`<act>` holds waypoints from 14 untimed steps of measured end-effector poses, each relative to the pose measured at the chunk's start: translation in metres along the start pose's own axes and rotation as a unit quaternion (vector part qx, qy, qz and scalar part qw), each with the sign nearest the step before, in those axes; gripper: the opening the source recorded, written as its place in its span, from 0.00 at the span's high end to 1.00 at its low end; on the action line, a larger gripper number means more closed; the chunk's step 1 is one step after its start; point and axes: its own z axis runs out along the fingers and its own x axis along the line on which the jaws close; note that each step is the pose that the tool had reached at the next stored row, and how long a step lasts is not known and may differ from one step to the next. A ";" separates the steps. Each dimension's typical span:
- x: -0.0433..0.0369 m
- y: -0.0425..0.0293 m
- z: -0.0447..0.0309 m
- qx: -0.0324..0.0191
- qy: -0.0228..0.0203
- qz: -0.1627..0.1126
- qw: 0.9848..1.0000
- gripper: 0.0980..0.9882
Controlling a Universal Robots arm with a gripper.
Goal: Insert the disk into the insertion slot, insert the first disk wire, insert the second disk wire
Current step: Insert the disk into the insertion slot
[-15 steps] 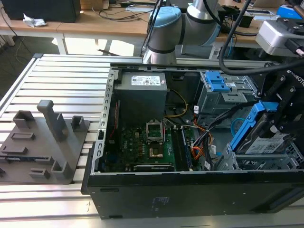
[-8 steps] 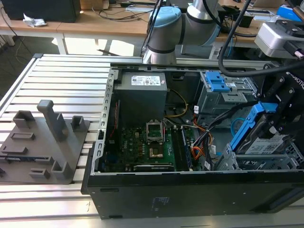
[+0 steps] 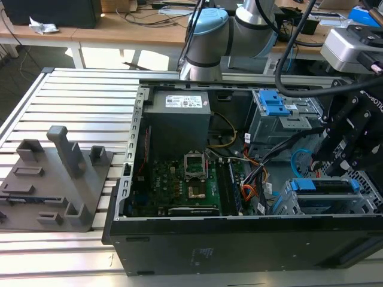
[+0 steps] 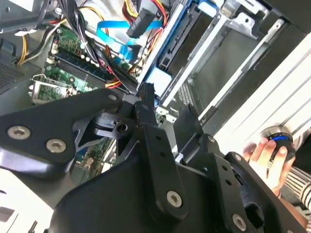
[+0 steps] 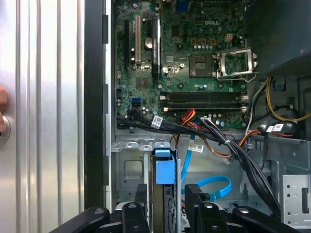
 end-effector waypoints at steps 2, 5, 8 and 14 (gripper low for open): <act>0.0000 0.0000 0.0000 0.000 0.000 0.000 1.000 0.63; 0.0000 0.0000 0.0001 0.000 0.000 0.000 1.000 0.91; 0.0000 0.0000 0.0002 0.000 0.000 0.000 1.000 0.99; 0.0000 0.0000 0.0003 0.000 0.000 0.000 1.000 0.99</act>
